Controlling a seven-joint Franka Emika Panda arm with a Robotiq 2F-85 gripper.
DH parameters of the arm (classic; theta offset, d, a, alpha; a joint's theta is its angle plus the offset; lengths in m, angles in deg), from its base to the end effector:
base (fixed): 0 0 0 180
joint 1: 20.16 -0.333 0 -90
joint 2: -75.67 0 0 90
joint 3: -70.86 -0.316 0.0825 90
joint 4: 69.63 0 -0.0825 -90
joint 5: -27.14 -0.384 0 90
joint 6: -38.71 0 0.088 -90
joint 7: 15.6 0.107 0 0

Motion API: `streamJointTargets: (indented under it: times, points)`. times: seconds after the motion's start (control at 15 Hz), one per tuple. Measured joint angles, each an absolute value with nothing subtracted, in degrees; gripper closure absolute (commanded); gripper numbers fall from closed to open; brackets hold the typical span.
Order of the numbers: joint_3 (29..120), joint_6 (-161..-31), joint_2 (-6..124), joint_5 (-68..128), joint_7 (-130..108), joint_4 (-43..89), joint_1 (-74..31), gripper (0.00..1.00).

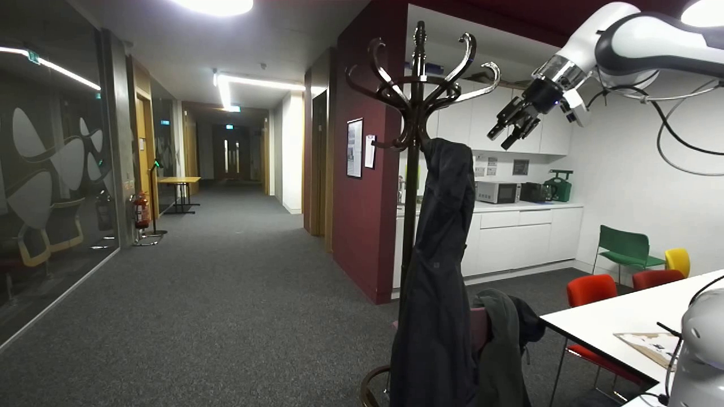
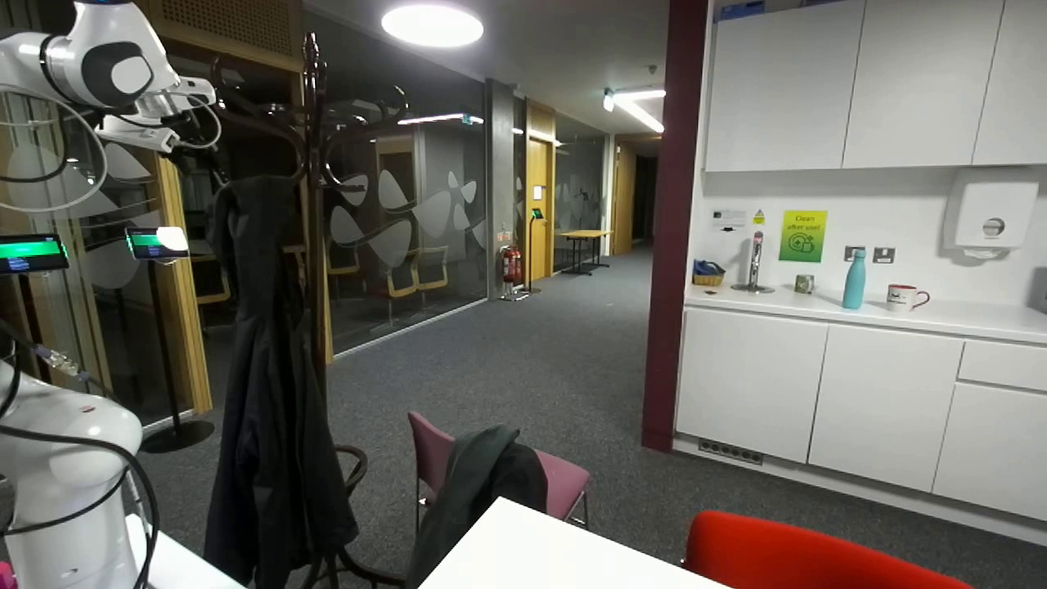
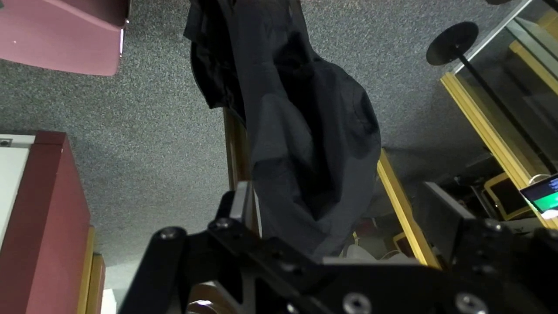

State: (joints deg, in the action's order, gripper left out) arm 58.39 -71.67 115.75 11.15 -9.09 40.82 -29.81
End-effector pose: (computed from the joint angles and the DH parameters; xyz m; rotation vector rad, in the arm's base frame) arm 0.2878 0.1906 0.8006 -2.6827 -0.3619 -0.8863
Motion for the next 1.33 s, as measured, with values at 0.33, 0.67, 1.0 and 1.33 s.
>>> streamJointTargets:
  times: [0.33, 0.67, 1.0, 1.33]
  points:
    - [56.51, -73.74, 114.10, 13.18, -10.82, 42.15, -29.87, 0.00]
    - [54.74, -77.52, 112.02, 16.59, -12.13, 42.76, -30.01, 0.00]
    - [53.46, -81.49, 110.61, 20.01, -11.76, 42.87, -30.01, 0.00]
    - [53.31, -88.25, 110.01, 20.90, -7.00, 43.60, -29.64, 0.00]
